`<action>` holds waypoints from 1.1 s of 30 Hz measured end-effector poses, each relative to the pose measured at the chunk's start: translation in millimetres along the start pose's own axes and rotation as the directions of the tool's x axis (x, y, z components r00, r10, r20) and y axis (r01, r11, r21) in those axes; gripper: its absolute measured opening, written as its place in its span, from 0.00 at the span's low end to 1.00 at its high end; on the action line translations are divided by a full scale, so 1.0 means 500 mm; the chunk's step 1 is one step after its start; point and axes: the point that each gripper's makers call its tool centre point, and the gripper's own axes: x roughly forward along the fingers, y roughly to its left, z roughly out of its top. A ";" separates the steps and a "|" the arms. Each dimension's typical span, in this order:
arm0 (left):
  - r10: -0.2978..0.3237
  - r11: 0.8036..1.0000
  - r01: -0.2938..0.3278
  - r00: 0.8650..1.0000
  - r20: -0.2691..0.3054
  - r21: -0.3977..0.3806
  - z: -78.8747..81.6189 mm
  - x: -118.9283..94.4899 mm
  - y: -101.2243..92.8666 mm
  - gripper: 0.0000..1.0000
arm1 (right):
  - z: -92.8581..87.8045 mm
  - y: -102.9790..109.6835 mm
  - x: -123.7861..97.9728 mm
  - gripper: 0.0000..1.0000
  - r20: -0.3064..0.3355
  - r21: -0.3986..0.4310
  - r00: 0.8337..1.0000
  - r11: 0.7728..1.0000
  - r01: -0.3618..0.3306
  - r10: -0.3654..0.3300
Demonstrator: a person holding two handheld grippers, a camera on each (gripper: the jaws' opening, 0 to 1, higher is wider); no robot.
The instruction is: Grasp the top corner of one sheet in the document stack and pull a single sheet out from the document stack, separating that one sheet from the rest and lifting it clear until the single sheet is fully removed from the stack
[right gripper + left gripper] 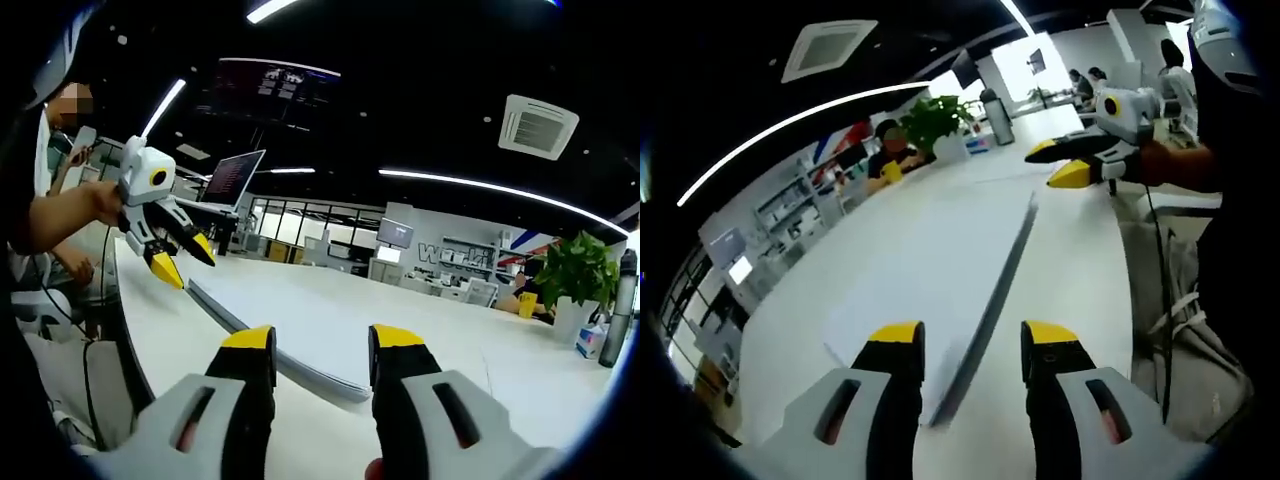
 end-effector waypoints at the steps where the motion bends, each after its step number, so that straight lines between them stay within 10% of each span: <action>1: -0.003 1.000 0.003 1.000 -0.002 0.010 0.001 0.006 0.000 0.39 | 0.000 -0.001 0.001 0.37 0.001 0.003 1.000 1.000 0.001 -0.001; 20: -0.093 0.988 0.104 0.990 -0.103 0.111 -0.019 0.066 -0.010 0.37 | 0.006 -0.008 -0.011 0.36 0.007 0.011 1.000 1.000 0.024 -0.024; 33: -0.145 0.978 0.159 0.983 -0.112 0.132 -0.009 0.079 -0.029 0.19 | 0.011 -0.014 -0.025 0.36 0.017 0.028 0.999 0.999 0.031 -0.031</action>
